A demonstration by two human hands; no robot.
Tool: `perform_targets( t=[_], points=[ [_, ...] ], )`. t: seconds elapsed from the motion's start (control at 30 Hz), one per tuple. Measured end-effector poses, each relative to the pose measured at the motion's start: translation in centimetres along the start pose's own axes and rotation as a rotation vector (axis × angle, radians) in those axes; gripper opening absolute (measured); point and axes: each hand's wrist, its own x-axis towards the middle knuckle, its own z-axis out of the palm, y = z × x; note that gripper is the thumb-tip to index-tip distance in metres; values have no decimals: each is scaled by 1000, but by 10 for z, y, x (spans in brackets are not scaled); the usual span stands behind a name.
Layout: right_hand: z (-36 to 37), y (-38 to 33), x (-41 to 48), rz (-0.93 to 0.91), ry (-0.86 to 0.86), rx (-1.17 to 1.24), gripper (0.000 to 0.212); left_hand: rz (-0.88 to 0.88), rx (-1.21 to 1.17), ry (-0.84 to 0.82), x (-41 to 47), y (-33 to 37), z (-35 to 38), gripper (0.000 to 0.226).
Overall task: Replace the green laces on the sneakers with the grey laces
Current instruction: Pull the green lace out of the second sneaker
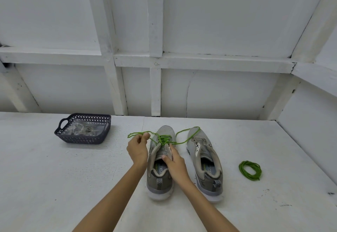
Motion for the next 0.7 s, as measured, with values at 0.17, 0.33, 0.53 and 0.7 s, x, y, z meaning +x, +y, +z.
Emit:
perform_targets(
  t=[0.17,0.33,0.53,0.7],
  points=[
    [-1,3,1,-9,-3,14,59,-103,-190,59,16,11,-7,20],
    [0,-1,1,24,64,169,44,-241,38,-169,15,-4,-16,39],
    [-15,-18,27,95,155,91,32,-336,38,-351,-15,-2,-8,36],
    [-29,-27,54,79,-5,17,43,-66,133,-508,-29,-11,-5,17]
  ],
)
